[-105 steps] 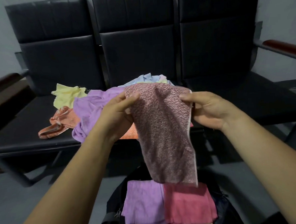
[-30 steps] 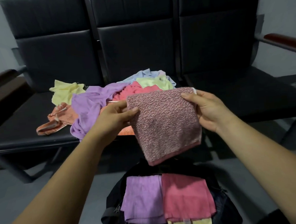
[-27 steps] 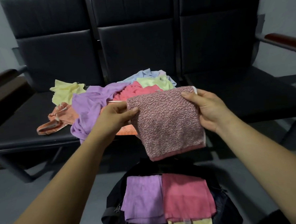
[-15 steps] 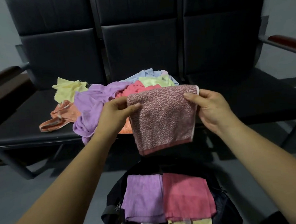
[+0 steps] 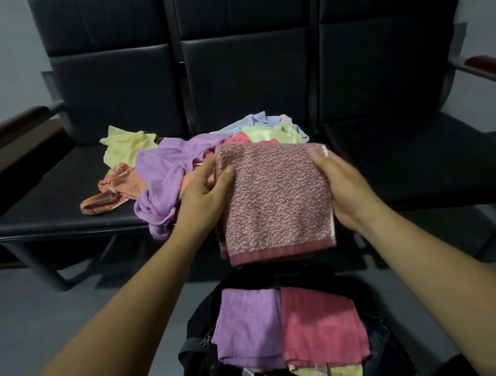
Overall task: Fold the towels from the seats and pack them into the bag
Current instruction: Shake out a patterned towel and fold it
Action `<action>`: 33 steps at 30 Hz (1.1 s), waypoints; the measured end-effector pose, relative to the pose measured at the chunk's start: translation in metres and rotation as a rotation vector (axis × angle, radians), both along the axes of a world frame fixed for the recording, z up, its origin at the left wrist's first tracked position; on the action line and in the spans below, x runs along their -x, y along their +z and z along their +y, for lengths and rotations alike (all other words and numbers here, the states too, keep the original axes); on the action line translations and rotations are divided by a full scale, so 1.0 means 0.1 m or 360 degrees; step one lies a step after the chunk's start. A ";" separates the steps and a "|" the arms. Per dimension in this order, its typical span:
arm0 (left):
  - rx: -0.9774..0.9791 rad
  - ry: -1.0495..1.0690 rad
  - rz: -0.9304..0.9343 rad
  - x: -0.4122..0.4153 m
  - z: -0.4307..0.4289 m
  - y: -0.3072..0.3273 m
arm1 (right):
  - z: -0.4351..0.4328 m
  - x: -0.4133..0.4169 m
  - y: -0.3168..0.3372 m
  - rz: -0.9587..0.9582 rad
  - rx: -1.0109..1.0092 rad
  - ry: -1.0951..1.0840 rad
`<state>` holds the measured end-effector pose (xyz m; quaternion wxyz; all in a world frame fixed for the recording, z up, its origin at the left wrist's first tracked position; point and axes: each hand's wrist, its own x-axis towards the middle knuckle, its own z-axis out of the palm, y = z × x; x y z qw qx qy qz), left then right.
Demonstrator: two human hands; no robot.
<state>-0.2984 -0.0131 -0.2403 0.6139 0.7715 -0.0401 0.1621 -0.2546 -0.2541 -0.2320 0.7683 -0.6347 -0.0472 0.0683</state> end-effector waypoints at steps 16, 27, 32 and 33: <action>-0.0070 -0.0124 0.1105 0.28 0.58 -1.34 | 0.48 0.33 -1.65 0.0608 0.0515 -0.0038; -0.0548 -0.0252 0.1486 0.42 0.66 -2.45 | 0.68 0.45 -2.72 0.0780 0.1061 0.0296; -0.0974 -0.0384 0.1457 0.48 0.56 -2.81 | 0.60 0.72 -3.20 0.0623 0.1415 0.0609; -0.1033 -0.0395 0.1458 0.50 0.53 -2.89 | 0.59 0.74 -3.29 0.0569 0.1503 0.0643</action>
